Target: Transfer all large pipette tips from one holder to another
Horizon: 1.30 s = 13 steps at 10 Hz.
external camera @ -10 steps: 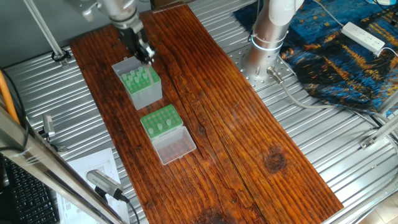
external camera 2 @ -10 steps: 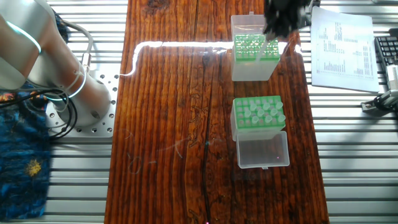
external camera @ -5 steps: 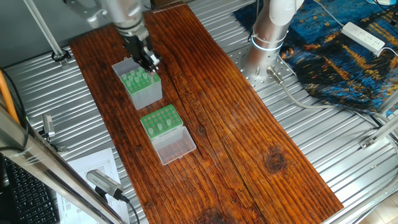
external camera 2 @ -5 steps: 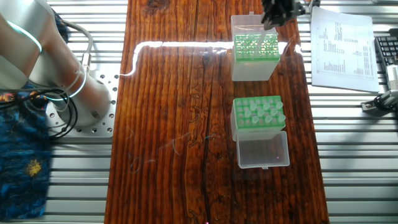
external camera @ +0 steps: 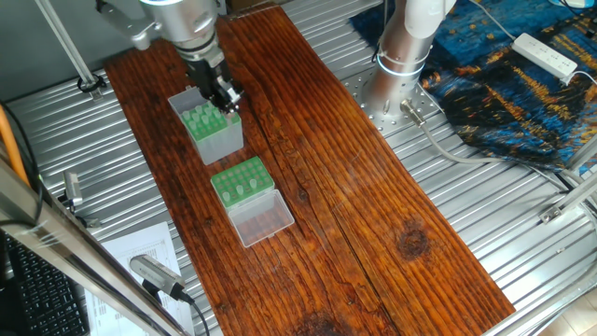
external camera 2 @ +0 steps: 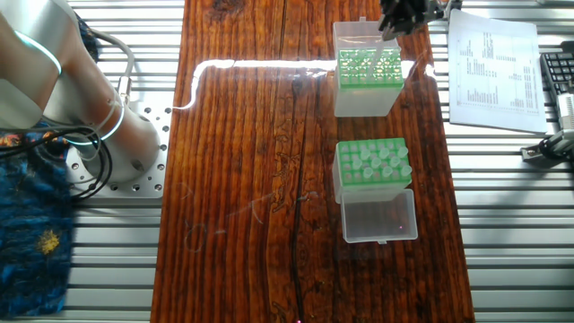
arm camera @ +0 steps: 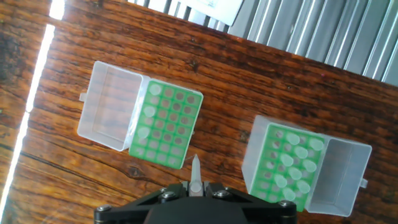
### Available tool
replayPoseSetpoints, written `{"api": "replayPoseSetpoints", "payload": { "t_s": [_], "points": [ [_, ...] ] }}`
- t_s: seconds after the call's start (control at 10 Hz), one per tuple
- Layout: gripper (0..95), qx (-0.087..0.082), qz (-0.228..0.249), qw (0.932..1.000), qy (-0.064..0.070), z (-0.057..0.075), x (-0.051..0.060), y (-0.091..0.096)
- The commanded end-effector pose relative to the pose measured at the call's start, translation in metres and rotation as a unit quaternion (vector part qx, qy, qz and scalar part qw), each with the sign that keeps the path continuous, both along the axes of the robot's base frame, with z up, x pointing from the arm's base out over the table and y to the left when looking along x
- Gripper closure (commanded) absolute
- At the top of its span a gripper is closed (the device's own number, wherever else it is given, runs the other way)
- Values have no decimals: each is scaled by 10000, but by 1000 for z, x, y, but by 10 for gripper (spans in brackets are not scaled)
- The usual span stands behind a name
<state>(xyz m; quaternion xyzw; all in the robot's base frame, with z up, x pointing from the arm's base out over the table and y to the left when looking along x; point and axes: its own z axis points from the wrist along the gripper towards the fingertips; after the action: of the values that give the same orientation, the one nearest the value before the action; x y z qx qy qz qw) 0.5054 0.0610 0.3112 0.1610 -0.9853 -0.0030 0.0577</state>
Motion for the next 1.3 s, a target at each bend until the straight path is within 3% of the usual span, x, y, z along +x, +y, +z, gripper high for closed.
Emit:
{"api": "replayPoseSetpoints", "payload": {
  "t_s": [0.1, 0.2, 0.4, 0.6, 0.7, 0.9, 1.2, 1.3],
  "points": [
    [950, -78, 117, 9999, -22, 0, 0, 0],
    [950, -162, 389, 9991, 31, 0, 0, 0],
    [950, -306, 498, 9983, 2, 0, 0, 0],
    [950, -169, 689, 9975, -21, 1, -4, -14],
    [950, -151, 685, 9975, -21, 3, -6, -12],
    [950, 216, 381, 9990, -39, 9, -8, 10],
    [950, 232, 275, 9993, -21, 21, -17, 38],
    [950, 253, 318, 9991, -92, 22, -19, 46]
  ]
}}
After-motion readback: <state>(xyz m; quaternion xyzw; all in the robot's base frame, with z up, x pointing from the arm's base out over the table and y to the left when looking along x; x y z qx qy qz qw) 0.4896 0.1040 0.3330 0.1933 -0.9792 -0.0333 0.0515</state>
